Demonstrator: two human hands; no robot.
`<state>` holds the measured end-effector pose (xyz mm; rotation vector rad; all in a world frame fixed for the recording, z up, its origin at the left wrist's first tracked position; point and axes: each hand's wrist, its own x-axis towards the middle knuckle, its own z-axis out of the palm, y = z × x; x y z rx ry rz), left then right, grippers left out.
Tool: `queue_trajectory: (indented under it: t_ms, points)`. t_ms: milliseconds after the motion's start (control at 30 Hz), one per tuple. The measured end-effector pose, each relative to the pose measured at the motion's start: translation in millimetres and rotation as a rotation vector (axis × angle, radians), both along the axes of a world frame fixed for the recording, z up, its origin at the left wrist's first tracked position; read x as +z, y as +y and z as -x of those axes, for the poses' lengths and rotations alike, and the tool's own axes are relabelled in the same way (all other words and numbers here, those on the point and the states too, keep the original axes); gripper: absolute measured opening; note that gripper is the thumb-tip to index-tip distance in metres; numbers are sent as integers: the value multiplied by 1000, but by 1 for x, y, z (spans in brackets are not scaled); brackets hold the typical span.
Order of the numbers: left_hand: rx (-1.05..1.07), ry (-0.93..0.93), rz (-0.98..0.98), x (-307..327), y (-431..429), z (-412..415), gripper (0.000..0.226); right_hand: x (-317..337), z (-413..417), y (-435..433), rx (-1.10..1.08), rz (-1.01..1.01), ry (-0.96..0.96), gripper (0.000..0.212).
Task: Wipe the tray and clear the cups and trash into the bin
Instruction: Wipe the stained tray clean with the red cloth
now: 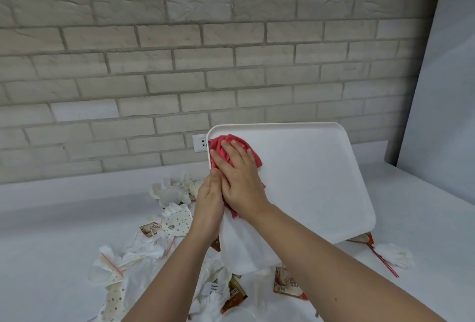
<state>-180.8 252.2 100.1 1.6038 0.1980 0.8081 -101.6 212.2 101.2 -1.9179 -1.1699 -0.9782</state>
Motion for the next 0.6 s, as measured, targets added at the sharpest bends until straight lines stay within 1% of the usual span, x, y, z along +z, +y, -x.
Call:
queue_trajectory:
  t_ms: [200, 433, 533, 600]
  points:
    - [66, 30, 16, 5, 5, 3, 55, 28, -8, 7, -39, 54, 101, 50]
    - [127, 45, -33, 13, 6, 5, 48, 39, -29, -11, -109, 41, 185, 61]
    - [91, 33, -32, 16, 6, 6, 52, 41, -42, -25, -152, 32, 207, 53]
    - [79, 32, -12, 17, 4, 8, 50, 42, -52, -36, -166, 16, 229, 52]
